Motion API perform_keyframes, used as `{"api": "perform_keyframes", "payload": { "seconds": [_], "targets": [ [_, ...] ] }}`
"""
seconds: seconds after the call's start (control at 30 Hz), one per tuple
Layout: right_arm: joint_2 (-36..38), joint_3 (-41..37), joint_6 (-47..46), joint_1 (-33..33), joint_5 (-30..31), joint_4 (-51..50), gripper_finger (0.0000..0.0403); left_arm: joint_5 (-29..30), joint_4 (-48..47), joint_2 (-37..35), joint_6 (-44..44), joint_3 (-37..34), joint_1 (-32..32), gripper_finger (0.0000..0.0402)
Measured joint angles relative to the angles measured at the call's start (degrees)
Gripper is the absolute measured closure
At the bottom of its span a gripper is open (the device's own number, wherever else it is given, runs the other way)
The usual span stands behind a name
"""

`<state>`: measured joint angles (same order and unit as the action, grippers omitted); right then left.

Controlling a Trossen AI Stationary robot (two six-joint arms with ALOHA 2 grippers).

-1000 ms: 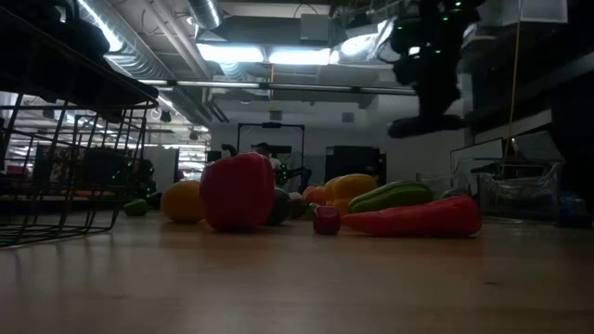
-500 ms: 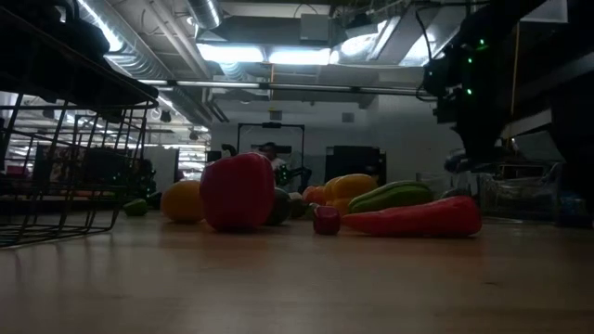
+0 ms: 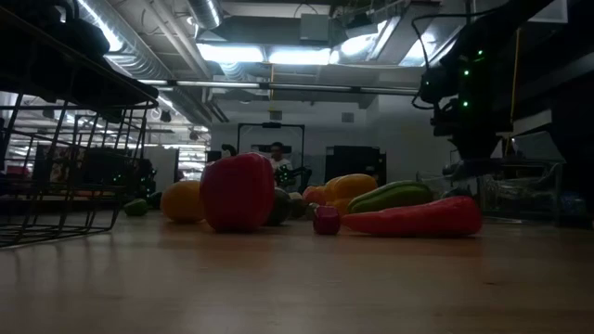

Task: Sort produce into baskets
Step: Put the purple eggplant into the transparent bin

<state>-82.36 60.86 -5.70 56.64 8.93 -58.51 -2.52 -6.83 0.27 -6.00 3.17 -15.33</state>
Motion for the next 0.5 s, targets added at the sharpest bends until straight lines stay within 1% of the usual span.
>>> {"api": "perform_keyframes", "payload": {
  "seconds": [0.3,0.43,0.5],
  "targets": [
    [-3.21,0.00,-1.42,-0.10,3.84,0.56,0.0249,0.00,0.00,0.00,0.00,-0.01,0.02,0.0391],
    [-4.68,0.00,-1.73,-1.25,6.02,0.33,0.0249,0.00,0.00,0.00,0.00,-0.01,0.00,0.0391],
    [-4.93,0.00,-1.58,-1.26,6.02,0.18,0.0249,0.00,0.00,0.00,0.00,-0.01,0.02,0.0391]
  ]
}}
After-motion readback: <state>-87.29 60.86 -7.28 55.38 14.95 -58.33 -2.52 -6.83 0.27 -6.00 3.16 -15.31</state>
